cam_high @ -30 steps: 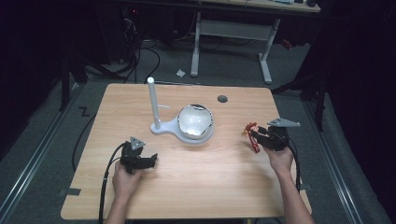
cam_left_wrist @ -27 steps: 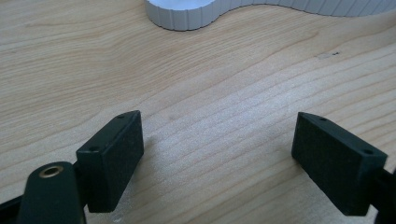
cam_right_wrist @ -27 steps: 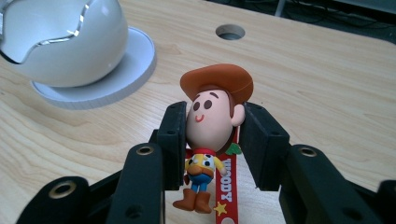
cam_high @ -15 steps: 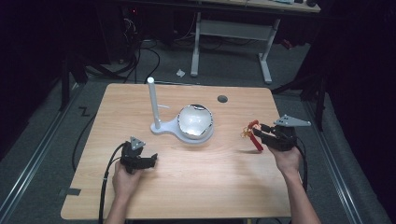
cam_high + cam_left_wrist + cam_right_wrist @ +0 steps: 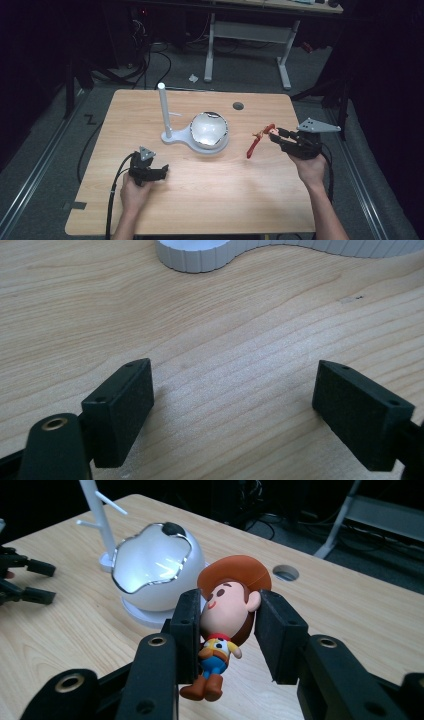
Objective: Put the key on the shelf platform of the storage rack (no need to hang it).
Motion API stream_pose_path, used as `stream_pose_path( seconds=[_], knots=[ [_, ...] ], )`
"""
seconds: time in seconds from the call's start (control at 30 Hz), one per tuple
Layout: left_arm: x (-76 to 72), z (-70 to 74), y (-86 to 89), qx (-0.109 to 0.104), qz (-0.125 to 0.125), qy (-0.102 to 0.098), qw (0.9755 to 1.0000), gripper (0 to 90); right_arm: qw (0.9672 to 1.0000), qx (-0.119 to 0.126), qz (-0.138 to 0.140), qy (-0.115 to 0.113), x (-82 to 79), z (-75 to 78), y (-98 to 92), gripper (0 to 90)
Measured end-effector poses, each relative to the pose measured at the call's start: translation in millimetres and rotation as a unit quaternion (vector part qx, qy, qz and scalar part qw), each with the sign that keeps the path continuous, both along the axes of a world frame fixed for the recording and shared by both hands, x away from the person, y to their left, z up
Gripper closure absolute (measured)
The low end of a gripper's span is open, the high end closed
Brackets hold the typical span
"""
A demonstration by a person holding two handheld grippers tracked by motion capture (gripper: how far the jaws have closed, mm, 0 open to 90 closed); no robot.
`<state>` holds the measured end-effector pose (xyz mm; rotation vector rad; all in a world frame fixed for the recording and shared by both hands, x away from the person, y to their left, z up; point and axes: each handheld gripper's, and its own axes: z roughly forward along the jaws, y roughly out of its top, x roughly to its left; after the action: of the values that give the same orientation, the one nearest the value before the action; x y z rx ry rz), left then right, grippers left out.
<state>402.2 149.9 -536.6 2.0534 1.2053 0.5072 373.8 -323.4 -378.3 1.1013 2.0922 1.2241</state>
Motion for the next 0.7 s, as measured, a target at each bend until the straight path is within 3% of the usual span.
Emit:
stream_pose_path(
  seconds=[0.33,0.7],
  knots=[
    [0.0,0.0,0.0,0.0,0.0,0.0,1.0,17.1,0.9993,0.007,0.036,-0.006,-2.1,13.2,18.0,64.1],
    [0.0,0.0,0.0,0.0,-0.001,0.0,1.0,17.0,0.996,0.013,0.088,-0.006,8.9,33.1,45.1,64.3]
  ],
)
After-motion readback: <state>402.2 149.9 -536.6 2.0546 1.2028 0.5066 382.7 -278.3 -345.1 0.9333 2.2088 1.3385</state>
